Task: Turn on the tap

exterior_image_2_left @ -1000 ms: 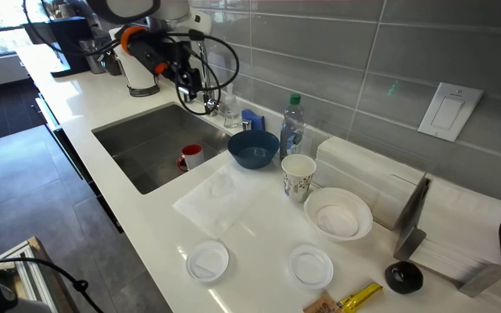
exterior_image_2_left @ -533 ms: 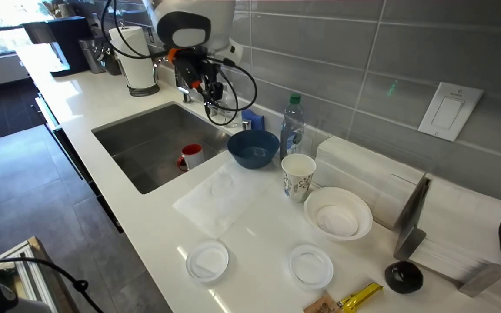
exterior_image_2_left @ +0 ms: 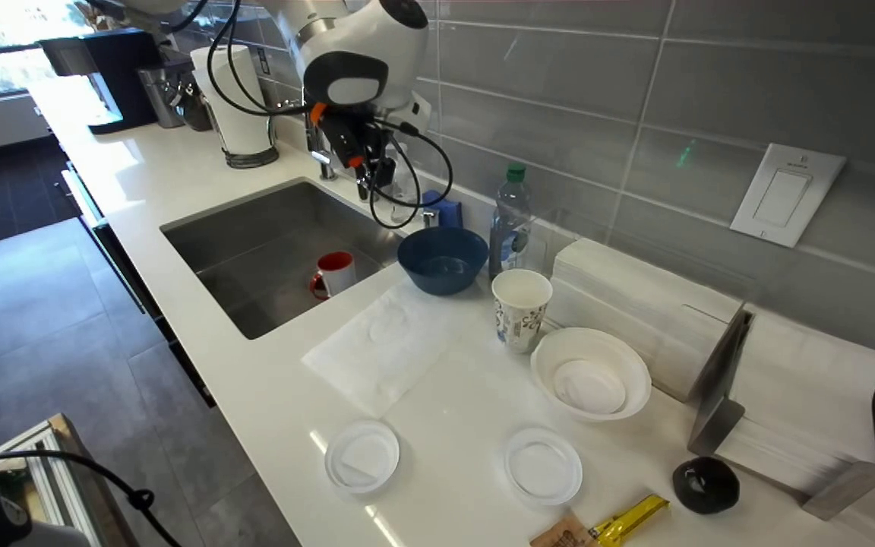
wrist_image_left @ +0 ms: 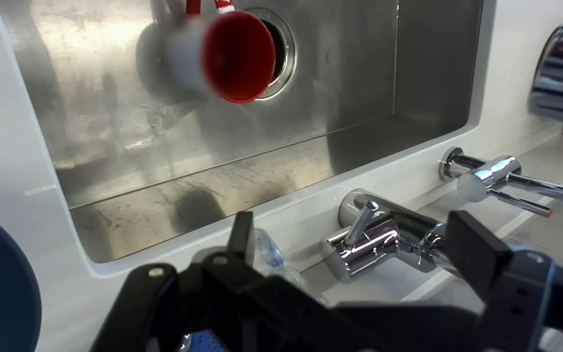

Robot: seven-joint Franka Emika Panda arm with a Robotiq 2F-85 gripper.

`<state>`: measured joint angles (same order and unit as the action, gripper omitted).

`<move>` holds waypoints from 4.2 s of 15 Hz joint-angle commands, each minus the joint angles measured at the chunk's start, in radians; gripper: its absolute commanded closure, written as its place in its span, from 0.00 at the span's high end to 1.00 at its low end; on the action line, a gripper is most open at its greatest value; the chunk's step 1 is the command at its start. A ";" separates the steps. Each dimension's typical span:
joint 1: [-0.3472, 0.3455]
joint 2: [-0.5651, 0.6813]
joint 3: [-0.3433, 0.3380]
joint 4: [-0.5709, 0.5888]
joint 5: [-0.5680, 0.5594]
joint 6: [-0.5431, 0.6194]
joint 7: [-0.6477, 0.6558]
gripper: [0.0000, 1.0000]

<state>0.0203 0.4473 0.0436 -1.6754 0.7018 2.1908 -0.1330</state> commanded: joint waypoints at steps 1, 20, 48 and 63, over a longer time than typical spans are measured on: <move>-0.019 -0.002 0.021 0.000 -0.011 0.003 0.006 1.00; -0.007 0.252 0.128 0.169 0.006 0.204 0.007 1.00; -0.073 0.343 0.148 0.341 -0.006 -0.059 0.066 1.00; -0.066 0.445 0.168 0.431 0.026 -0.101 0.095 1.00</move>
<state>-0.0469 0.8563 0.2035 -1.2988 0.7060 2.1027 -0.0460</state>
